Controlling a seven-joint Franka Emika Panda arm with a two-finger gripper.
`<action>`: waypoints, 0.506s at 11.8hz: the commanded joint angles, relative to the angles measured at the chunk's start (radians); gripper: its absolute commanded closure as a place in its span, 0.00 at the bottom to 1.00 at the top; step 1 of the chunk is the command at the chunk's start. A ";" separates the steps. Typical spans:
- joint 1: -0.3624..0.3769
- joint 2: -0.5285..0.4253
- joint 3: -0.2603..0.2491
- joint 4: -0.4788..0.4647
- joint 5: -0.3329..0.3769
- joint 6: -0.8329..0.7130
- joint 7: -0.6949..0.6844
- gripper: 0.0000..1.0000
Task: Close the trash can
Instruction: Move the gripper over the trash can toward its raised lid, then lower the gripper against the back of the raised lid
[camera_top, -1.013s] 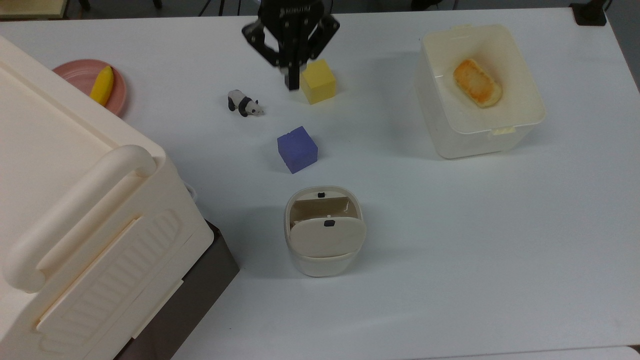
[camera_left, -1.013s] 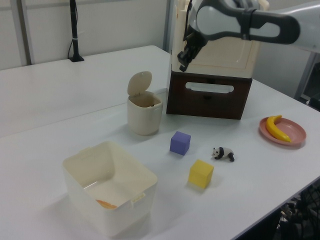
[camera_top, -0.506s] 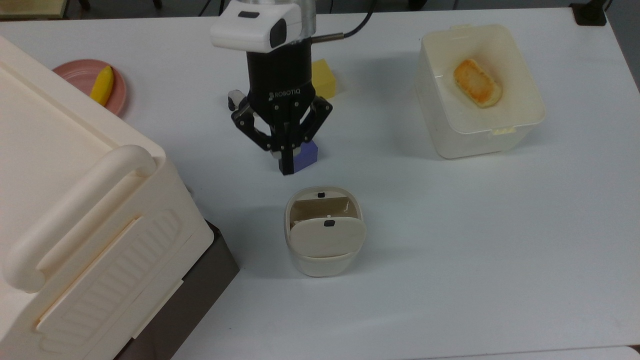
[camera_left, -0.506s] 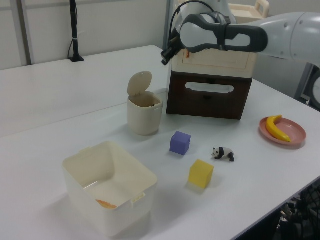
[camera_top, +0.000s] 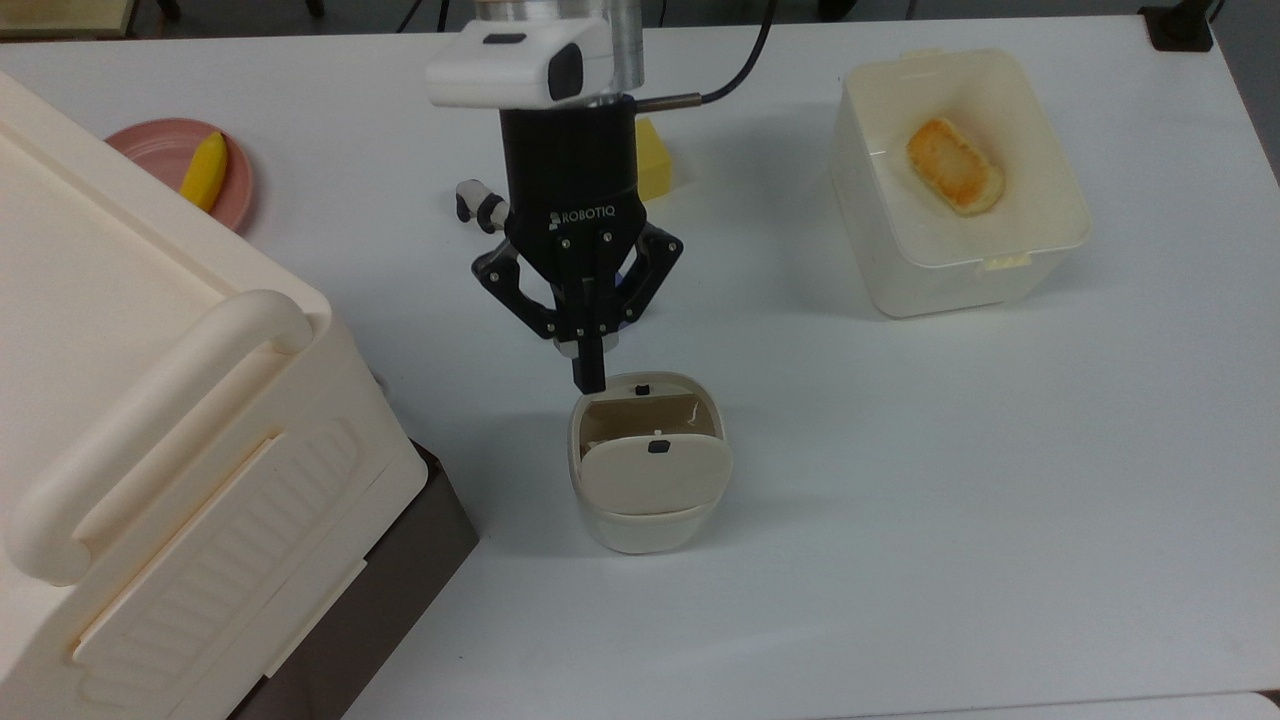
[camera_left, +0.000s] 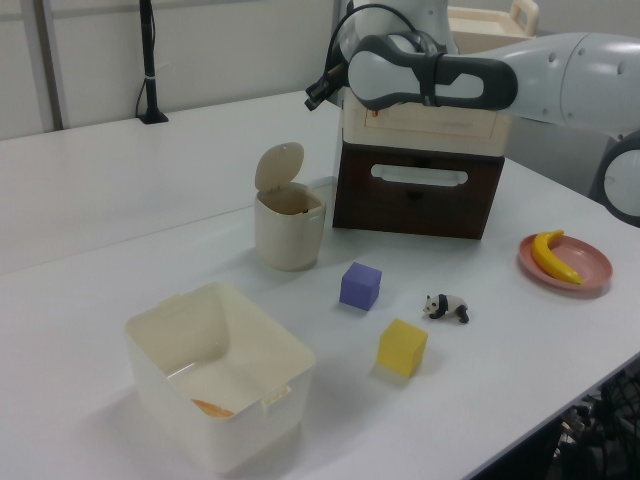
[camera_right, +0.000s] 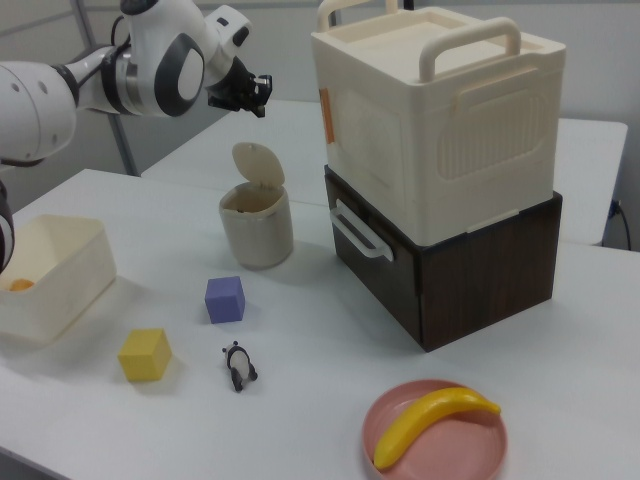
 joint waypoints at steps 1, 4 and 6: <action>0.003 0.063 0.011 0.016 0.023 0.041 -0.031 1.00; 0.003 0.084 0.024 0.017 0.022 0.041 -0.036 1.00; -0.017 0.084 0.050 0.016 0.022 0.041 -0.039 1.00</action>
